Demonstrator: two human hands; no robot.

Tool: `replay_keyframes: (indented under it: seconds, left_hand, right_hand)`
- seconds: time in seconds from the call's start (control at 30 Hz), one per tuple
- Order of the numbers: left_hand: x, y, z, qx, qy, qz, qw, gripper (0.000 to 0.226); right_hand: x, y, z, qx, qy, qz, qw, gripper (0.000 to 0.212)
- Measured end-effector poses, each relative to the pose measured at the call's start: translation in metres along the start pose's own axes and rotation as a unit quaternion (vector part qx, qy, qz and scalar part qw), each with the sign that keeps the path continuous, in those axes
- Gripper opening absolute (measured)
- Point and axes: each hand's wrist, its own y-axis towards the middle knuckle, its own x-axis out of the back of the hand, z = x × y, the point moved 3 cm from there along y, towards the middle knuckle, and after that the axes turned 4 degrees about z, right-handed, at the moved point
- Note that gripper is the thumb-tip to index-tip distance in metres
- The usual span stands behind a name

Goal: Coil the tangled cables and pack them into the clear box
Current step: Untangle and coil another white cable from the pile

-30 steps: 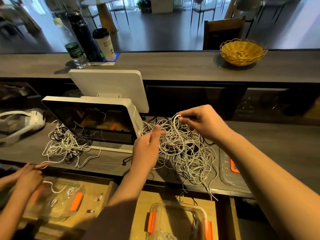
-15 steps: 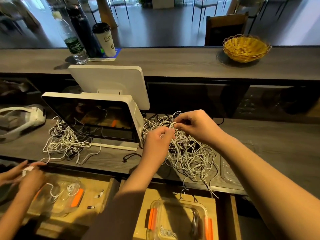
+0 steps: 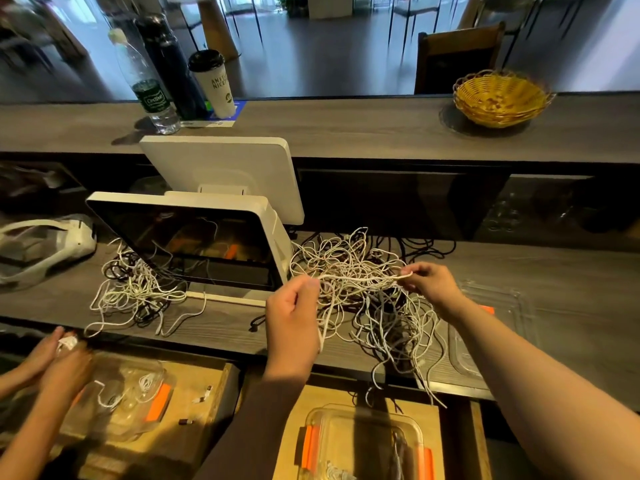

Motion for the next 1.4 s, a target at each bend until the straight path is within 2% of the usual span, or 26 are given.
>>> replay_keyframes:
  seconds: [0.17, 0.33, 0.43, 0.6, 0.83, 0.93, 1.03, 1.1, 1.13, 1.23, 1.3, 1.4]
  left_hand:
    - [0.003, 0.006, 0.024, 0.070, 0.023, -0.001, 0.997, 0.040]
    - [-0.004, 0.004, 0.038, 0.129, 0.062, -0.006, 0.990, 0.040]
    - [-0.006, 0.005, 0.043, 0.146, 0.072, -0.010, 0.987, 0.038]
    - [-0.006, 0.008, 0.039, 0.142, 0.098, -0.011, 0.985, 0.039]
    - [-0.007, 0.005, 0.034, 0.133, 0.108, -0.018, 0.985, 0.040]
    - [-0.005, 0.004, 0.030, 0.119, 0.115, -0.017, 0.986, 0.041]
    - [0.000, 0.004, 0.030, 0.119, 0.120, -0.024, 0.985, 0.041]
    - [0.002, 0.001, 0.030, 0.124, 0.126, -0.024, 0.984, 0.041]
    - [0.002, -0.001, 0.029, 0.127, 0.126, -0.023, 0.984, 0.040]
    - [0.003, -0.007, 0.024, 0.119, 0.138, -0.012, 0.983, 0.037]
    - [0.004, -0.011, 0.022, 0.102, 0.153, 0.001, 0.983, 0.030]
    - [0.002, -0.018, 0.020, 0.088, 0.144, 0.036, 0.985, 0.022]
  right_hand:
    - [0.002, 0.000, 0.036, 0.085, 0.037, -0.047, 0.995, 0.006]
    - [0.005, -0.020, 0.098, 0.192, 0.035, -0.022, 0.981, 0.008]
    - [0.012, -0.037, 0.139, 0.268, 0.024, -0.038, 0.962, 0.011]
    - [0.022, -0.077, 0.202, 0.393, 0.004, -0.078, 0.916, 0.017]
    - [0.011, -0.111, 0.228, 0.439, -0.026, -0.068, 0.896, 0.019]
    - [0.007, -0.114, 0.244, 0.426, -0.027, -0.049, 0.903, 0.022]
    - [0.004, -0.098, 0.240, 0.386, -0.075, -0.030, 0.919, 0.018]
    - [0.007, -0.076, 0.217, 0.319, -0.145, -0.016, 0.936, 0.019]
    - [0.009, -0.065, 0.201, 0.272, -0.217, -0.010, 0.937, 0.027]
    - [0.012, -0.049, 0.148, 0.135, -0.441, -0.010, 0.887, 0.056]
    - [0.003, -0.058, 0.121, 0.091, -0.474, -0.001, 0.876, 0.060]
    - [-0.022, -0.085, 0.096, 0.119, -0.437, 0.053, 0.890, 0.045]
